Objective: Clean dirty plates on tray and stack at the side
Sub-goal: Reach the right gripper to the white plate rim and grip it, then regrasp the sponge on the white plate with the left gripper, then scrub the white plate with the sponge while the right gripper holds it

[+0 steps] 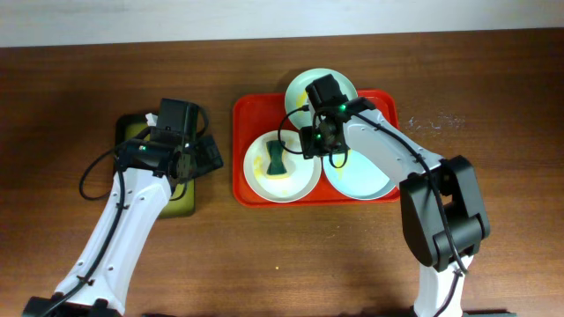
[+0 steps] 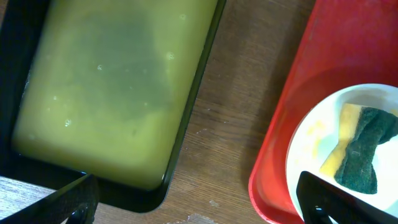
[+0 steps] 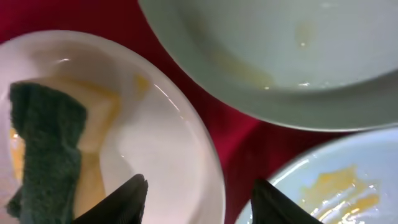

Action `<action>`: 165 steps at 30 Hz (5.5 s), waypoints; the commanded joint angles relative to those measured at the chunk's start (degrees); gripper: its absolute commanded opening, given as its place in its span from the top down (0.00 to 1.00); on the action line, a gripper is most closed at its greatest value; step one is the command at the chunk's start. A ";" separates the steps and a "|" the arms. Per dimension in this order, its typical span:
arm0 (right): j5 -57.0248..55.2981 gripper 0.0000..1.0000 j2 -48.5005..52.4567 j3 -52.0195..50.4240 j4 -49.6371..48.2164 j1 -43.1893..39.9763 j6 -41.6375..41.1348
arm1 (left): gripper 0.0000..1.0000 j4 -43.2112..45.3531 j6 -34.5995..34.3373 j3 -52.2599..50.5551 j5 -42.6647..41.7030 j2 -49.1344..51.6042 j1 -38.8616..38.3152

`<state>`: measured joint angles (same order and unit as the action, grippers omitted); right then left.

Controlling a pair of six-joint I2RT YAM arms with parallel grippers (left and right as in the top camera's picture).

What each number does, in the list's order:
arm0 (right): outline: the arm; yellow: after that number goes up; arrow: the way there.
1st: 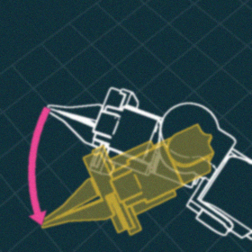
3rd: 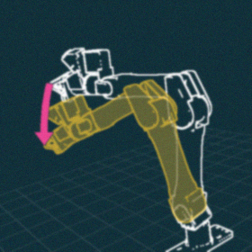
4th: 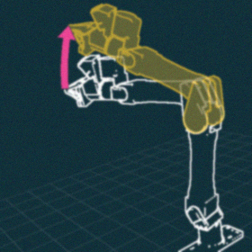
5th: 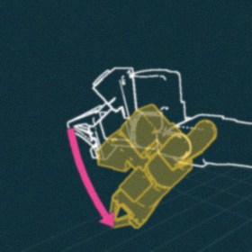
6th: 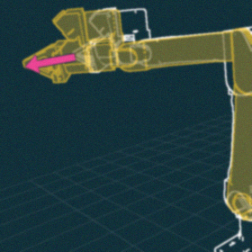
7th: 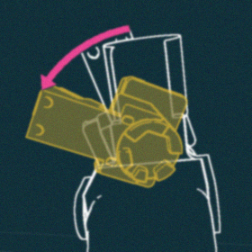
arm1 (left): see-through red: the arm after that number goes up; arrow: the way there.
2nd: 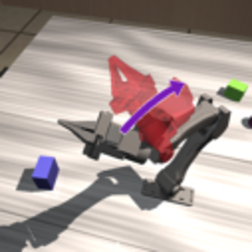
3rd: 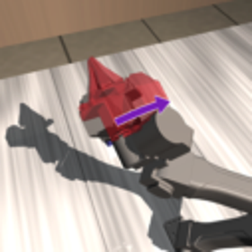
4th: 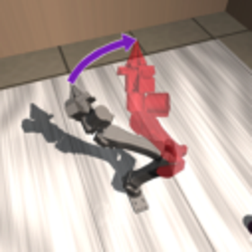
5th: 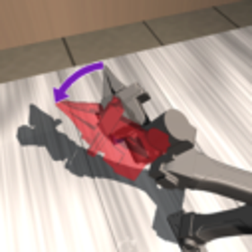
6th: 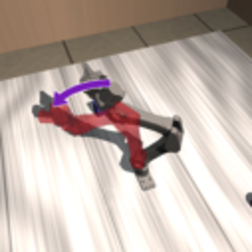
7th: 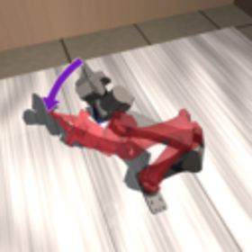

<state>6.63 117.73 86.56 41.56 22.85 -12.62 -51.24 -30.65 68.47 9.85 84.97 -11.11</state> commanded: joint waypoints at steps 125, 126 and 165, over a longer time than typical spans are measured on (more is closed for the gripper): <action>5.16 0.94 1.90 -1.92 4.90 0.44 -4.35 | 1.00 24.26 7.34 -0.17 1.60 27.93 -13.77; 5.16 0.94 1.90 -1.92 4.90 0.44 -4.35 | 1.00 23.50 7.37 -0.15 3.52 27.93 -13.40; 5.16 0.94 1.90 -1.92 4.68 0.44 -4.35 | 1.00 22.45 5.42 -4.81 6.40 24.00 -15.34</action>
<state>12.40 119.22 85.06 46.19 22.98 -16.73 -27.44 -24.71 66.06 0.21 108.77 -27.14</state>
